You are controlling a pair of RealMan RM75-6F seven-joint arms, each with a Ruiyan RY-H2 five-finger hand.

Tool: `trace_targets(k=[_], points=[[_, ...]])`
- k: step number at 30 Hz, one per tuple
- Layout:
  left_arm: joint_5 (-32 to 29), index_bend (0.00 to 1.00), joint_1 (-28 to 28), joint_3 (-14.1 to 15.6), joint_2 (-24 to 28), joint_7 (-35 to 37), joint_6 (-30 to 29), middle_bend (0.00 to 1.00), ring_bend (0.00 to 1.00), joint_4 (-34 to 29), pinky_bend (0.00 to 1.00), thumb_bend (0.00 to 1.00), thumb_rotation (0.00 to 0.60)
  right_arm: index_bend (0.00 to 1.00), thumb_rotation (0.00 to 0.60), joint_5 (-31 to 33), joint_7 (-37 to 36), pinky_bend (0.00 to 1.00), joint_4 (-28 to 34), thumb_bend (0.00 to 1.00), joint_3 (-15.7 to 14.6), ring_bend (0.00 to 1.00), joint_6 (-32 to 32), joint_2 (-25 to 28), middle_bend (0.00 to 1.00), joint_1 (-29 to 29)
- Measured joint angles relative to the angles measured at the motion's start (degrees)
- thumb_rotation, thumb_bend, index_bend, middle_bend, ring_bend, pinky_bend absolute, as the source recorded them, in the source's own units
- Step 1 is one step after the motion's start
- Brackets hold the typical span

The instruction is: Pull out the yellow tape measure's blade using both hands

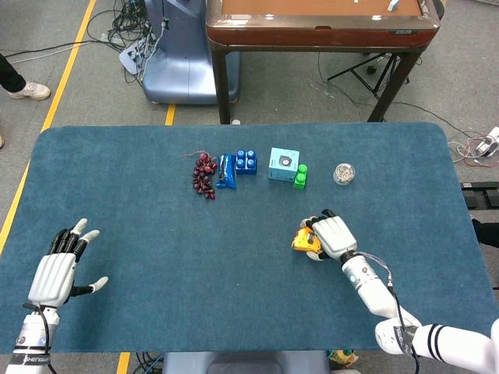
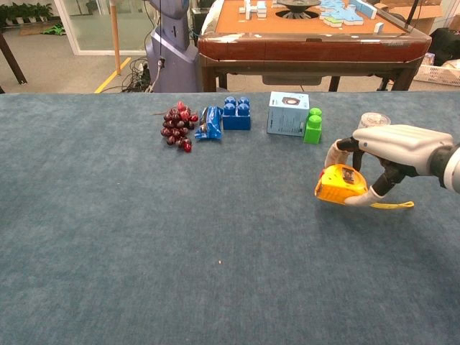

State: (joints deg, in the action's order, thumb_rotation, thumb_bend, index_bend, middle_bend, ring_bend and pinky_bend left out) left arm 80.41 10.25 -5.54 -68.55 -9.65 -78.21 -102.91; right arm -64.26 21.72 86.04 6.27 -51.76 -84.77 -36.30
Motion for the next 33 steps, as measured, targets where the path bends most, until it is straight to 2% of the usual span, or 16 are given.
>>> trace_targets(k=[8, 15, 19, 26, 33], points=[[-3.53, 0.15, 7.77, -4.04, -0.02, 0.07, 8.48, 0.00, 0.00, -0.46, 0.00, 0.09, 0.600, 0.56, 0.600, 6.82, 5.40, 0.16, 9.53, 0.62, 3.76, 0.37, 0.61, 1.72, 0.54, -4.26], [-9.10, 0.04, 12.88, -6.77, -3.10, -0.23, 13.64, 0.00, 0.00, -1.83, 0.00, 0.09, 0.600, 0.56, 0.600, 17.08, 14.74, 0.16, 14.35, 0.62, 6.46, 0.37, -1.39, 0.52, 0.54, -10.47], [-12.48, 0.00, 15.03, -8.46, -5.78, -0.03, 14.56, 0.00, 0.00, -2.13, 0.00, 0.09, 0.600, 0.56, 0.600, 21.68, 18.59, 0.16, 15.86, 0.62, 7.78, 0.38, -4.41, -1.34, 0.54, -13.91], [-18.27, 0.00, 17.65, -11.48, -10.34, 3.33, 14.99, 0.00, 0.00, -2.42, 0.00, 0.09, 0.600, 0.56, 0.600, 25.09, 21.41, 0.16, 15.86, 0.62, 9.07, 0.38, -8.53, -6.47, 0.54, -17.66], [-21.08, 0.00, 19.77, -12.36, -13.63, 3.38, 14.45, 0.00, 0.00, -1.46, 0.00, 0.09, 0.600, 0.56, 0.600, 28.29, 23.19, 0.16, 14.20, 0.62, 10.33, 0.38, -11.17, -11.06, 0.54, -21.16]])
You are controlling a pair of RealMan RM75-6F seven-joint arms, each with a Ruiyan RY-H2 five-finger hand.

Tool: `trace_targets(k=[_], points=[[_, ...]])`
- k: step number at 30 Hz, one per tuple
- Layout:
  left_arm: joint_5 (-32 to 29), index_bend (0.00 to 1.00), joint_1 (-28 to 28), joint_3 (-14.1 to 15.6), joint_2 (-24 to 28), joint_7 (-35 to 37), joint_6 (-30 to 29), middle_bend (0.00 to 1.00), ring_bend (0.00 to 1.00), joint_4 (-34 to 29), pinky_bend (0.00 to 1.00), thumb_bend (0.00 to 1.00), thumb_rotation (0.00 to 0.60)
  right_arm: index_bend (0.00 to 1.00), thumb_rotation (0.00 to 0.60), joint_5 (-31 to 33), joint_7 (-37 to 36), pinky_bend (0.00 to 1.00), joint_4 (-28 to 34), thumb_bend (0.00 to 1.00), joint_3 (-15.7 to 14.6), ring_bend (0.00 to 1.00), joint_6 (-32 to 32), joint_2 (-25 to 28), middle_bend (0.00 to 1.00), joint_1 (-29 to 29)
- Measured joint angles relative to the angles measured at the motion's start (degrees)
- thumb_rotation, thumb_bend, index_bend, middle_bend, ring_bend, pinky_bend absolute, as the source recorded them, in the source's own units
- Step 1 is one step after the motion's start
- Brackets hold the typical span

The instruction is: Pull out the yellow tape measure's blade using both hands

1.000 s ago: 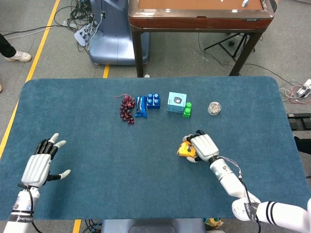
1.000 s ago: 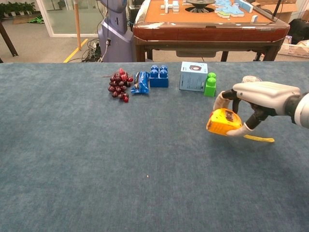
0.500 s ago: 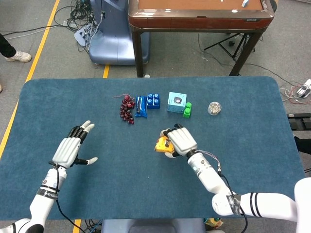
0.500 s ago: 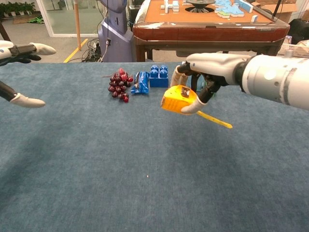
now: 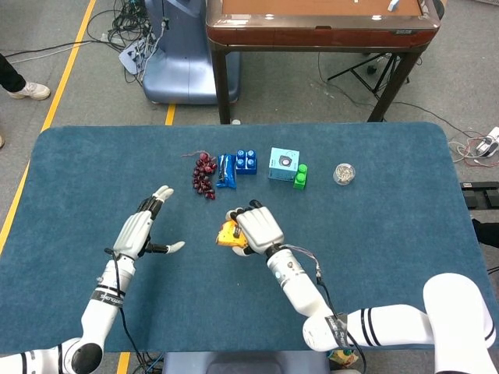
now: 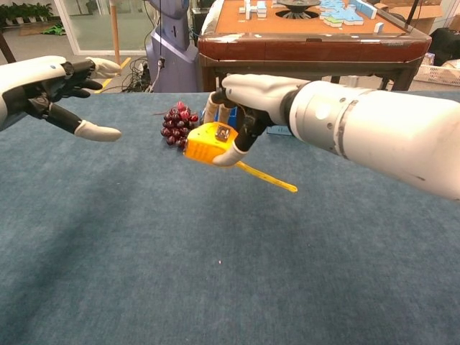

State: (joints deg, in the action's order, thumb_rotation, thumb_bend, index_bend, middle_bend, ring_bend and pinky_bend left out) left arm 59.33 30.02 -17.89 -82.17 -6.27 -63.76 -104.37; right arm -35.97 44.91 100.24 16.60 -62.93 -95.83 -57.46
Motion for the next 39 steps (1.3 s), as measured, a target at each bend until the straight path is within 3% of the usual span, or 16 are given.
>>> trace_targets(k=[16, 39], points=[[-2.36, 0.00, 2.25, 0.34, -5.13, -1.20, -2.18, 0.00, 0.00, 1.80, 0.00, 0.08, 0.600, 0.56, 0.600, 1.72, 0.42, 0.16, -3.51, 0.65, 1.76, 0.38, -3.73, -6.02, 0.54, -3.53], [-4.73, 0.00, 4.03, 0.16, -8.28, -0.80, -2.12, 0.00, 0.00, 3.75, 0.00, 0.09, 0.600, 0.56, 0.600, 0.99, -0.70, 0.16, -8.71, 0.65, 3.07, 0.38, -4.77, -11.27, 0.54, -4.94]])
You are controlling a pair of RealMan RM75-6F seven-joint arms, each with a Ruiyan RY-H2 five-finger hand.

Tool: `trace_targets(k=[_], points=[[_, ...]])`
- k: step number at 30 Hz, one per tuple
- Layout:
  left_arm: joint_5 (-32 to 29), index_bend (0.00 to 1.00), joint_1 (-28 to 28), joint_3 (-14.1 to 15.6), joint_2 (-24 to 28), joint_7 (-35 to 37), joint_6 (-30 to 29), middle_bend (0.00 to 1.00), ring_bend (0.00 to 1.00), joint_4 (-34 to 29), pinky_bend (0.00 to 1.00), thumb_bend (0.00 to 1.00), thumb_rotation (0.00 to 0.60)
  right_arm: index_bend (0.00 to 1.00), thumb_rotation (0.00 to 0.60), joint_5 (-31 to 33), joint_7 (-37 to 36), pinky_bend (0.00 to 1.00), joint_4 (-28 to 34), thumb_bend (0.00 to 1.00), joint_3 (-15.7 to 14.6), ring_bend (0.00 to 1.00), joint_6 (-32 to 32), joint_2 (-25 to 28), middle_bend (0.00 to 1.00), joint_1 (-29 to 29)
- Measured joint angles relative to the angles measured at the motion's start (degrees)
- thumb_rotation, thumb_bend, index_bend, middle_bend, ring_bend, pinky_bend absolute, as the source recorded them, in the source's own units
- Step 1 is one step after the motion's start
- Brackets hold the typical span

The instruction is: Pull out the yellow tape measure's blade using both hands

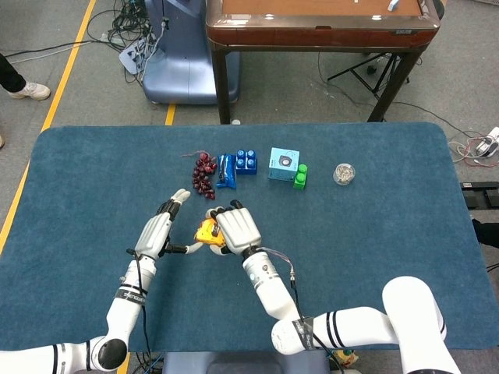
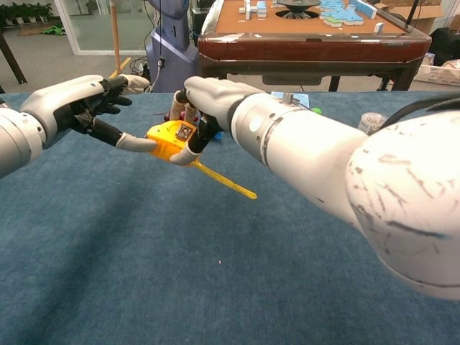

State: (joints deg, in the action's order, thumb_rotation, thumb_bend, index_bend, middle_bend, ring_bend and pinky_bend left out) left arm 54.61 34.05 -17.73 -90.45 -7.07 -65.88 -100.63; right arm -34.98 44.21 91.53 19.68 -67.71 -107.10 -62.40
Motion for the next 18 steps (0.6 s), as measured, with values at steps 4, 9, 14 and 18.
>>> trace_targets(k=[4, 9, 14, 18], points=[[-0.27, 0.00, 0.24, -0.22, -0.11, -0.35, -0.25, 0.00, 0.00, 0.31, 0.00, 0.09, 0.600, 0.56, 0.600, -0.01, -0.09, 0.16, -0.04, 0.65, -0.01, 0.38, 0.26, 0.00, 0.54, 0.12], [-0.42, 0.00, 0.39, -0.19, -0.11, -1.03, -0.65, 0.00, 0.00, 0.67, 0.00, 0.08, 0.600, 0.56, 0.600, 0.01, -0.22, 0.16, -0.08, 0.65, -0.03, 0.38, 0.44, 0.15, 0.54, 0.41], [-0.77, 0.00, 0.53, -0.08, -0.23, -1.61, -0.79, 0.00, 0.00, 1.07, 0.00, 0.08, 0.600, 0.56, 0.600, -0.23, -0.47, 0.16, 0.09, 0.65, 0.00, 0.38, 0.71, 0.19, 0.54, 0.50], [-0.86, 0.00, 0.59, -0.13, -0.44, -1.84, -1.25, 0.00, 0.00, 1.35, 0.00, 0.09, 0.600, 0.56, 0.600, -0.02, -0.47, 0.16, 0.17, 0.65, 0.13, 0.38, 0.88, 0.25, 0.54, 0.54]])
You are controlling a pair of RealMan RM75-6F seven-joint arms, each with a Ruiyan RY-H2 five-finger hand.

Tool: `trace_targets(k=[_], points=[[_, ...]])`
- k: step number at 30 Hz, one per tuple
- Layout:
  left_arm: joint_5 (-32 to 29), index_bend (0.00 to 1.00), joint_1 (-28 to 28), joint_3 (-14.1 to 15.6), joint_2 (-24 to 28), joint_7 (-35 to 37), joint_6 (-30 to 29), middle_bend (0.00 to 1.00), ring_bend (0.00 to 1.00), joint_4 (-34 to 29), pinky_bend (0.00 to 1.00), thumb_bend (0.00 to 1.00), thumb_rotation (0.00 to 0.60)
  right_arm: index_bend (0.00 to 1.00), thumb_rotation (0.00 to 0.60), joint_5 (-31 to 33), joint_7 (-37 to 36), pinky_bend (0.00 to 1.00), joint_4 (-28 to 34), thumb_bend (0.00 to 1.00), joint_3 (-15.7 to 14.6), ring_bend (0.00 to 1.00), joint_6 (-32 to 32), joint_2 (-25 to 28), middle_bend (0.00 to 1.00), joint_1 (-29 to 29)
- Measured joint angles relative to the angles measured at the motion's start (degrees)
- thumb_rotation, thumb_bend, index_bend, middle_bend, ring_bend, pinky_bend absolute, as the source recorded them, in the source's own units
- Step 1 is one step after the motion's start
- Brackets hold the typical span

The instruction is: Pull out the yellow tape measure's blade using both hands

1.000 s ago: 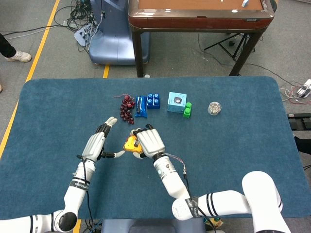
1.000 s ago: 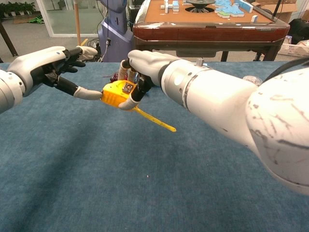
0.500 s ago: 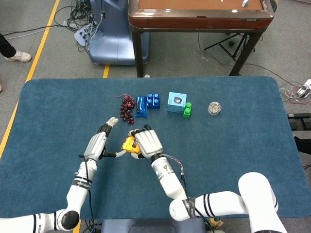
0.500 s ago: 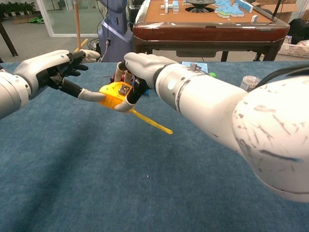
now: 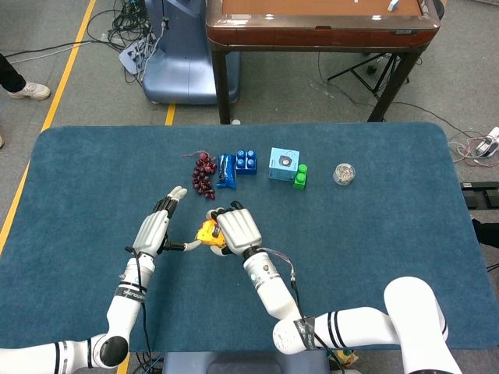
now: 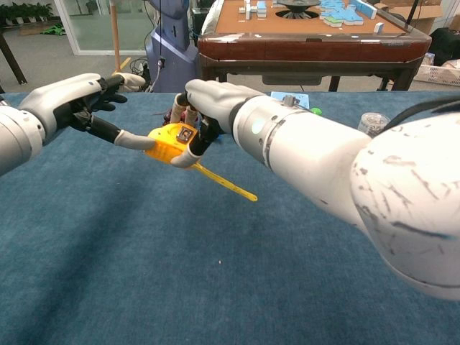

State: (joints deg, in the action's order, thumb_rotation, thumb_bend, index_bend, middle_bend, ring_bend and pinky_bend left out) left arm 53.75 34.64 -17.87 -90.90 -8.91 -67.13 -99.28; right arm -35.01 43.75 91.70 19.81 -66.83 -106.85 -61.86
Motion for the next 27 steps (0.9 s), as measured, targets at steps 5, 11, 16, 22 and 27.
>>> trace_targets(k=[5, 11, 16, 22, 27], points=[[0.04, 0.00, -0.01, 0.00, -0.18, -0.45, -0.62, 0.00, 0.00, 0.46, 0.00, 0.12, 0.600, 0.56, 0.600, 0.00, -0.04, 0.16, -0.08, 0.65, 0.04, 0.39, 0.10, 0.04, 0.54, 0.05], [0.00, 0.01, -0.17, -0.16, 0.08, -0.26, -0.79, 0.00, 0.00, 0.54, 0.00, 0.18, 0.600, 0.56, 0.600, 0.21, -0.04, 0.16, -0.07, 0.65, 0.17, 0.39, 0.20, 0.16, 0.54, 0.07], [-0.22, 0.04, -0.24, -0.25, 0.34, -0.50, -0.95, 0.00, 0.00, 0.60, 0.00, 0.21, 0.600, 0.56, 0.600, 0.24, -0.21, 0.16, 0.12, 0.65, 0.30, 0.39, 0.40, 0.37, 0.54, 0.10], [-0.39, 0.08, -0.37, -0.52, 0.78, -0.39, -1.10, 0.00, 0.00, 0.72, 0.00, 0.23, 0.600, 0.56, 0.600, 0.35, -0.28, 0.16, 0.23, 0.65, 0.20, 0.39, 0.46, 0.64, 0.54, 0.24], [-0.67, 0.12, -0.55, -0.72, 1.36, -0.18, -1.07, 0.00, 0.00, 0.58, 0.00, 0.25, 0.600, 0.56, 0.600, 0.68, -0.28, 0.17, 0.19, 0.65, 0.22, 0.39, 0.57, 0.78, 0.54, 0.29]])
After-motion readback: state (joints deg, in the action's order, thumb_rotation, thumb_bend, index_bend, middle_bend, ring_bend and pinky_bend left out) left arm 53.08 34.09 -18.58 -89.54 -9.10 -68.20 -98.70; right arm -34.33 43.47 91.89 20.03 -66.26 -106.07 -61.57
